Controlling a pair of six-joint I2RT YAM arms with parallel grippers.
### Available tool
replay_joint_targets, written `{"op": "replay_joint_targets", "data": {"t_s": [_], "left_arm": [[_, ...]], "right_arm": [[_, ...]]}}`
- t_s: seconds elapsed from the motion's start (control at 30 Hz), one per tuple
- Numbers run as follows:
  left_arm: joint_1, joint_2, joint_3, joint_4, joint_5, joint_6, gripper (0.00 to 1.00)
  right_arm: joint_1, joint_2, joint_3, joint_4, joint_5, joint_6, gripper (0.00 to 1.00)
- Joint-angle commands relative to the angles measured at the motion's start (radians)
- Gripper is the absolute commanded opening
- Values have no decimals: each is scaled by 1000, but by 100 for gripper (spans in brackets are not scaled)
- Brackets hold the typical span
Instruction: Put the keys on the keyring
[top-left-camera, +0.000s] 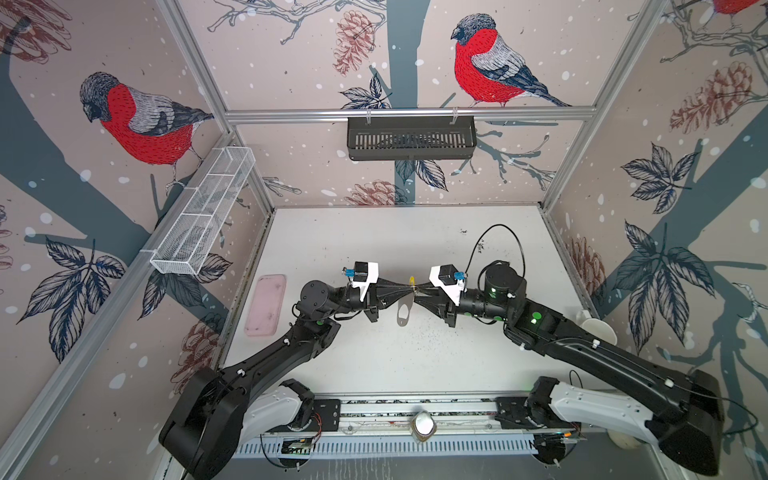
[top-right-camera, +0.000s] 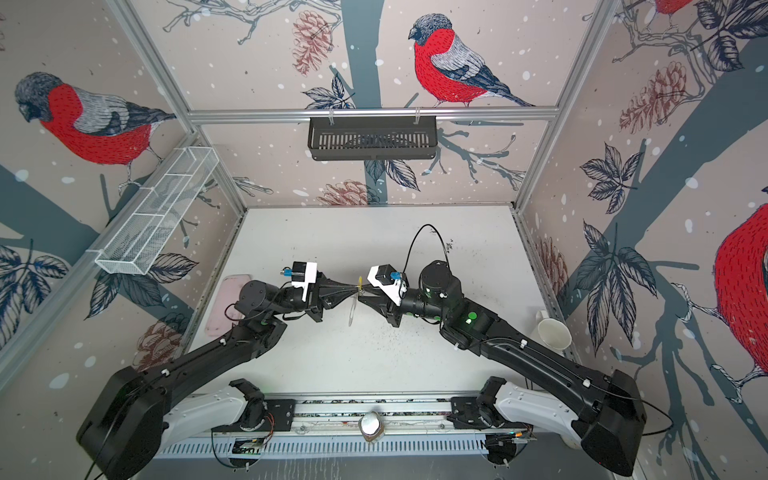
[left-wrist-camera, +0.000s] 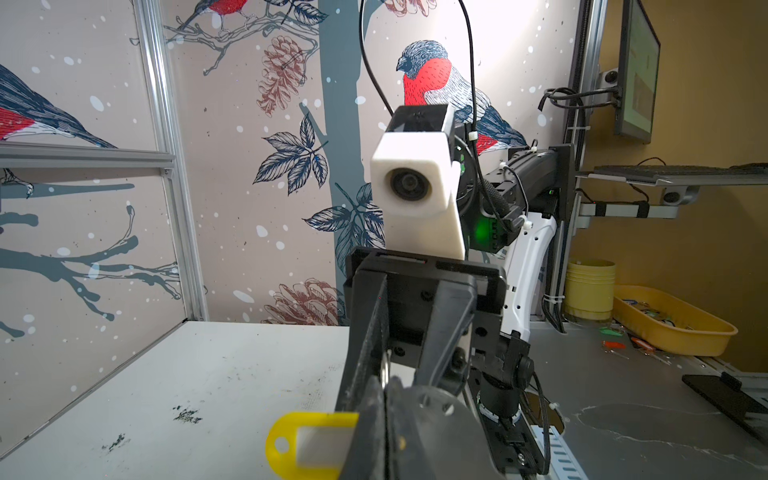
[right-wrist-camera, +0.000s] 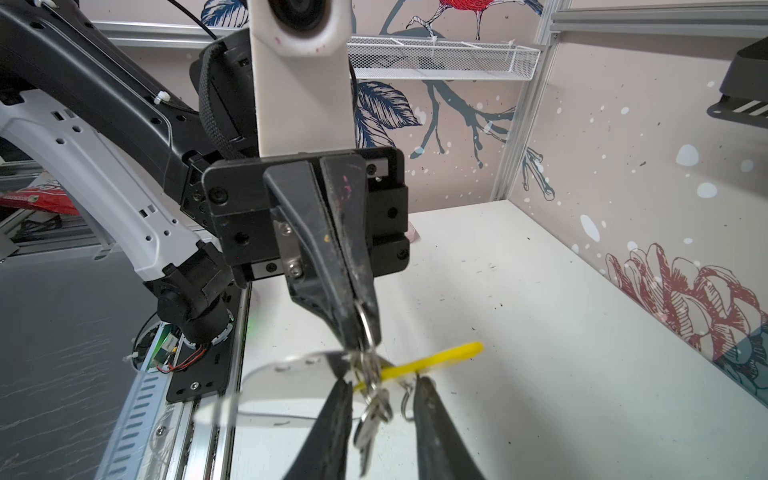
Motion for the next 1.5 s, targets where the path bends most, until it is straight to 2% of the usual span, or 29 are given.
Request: {"op": "replay_joint_targets", "data": {"t_s": [0.0,0.4,0.47,0.7,0.87,1.47], "left_arm": [[0,-8,-3,70,-5,-11,0],[-1,-12,-16,77,-15,-7,0],[-1,-9,-17,82,-14,-9,0],[0,-11,-17,83,-11,-11,0],[0,-9,-16,82,-5,-13,0],[-1,0,-19,101,-1,-22,0]], "right_arm": [[3,-17,-8,28,24,-5,29],[3,-73,-16,13,86,7,46],[3,-82,-23,28,88,13,44],[3,-64,-25,40,69,7,27],[3,-43,-13,40,42,3,19],[23,-3,17,39,1,-3,15]]}}
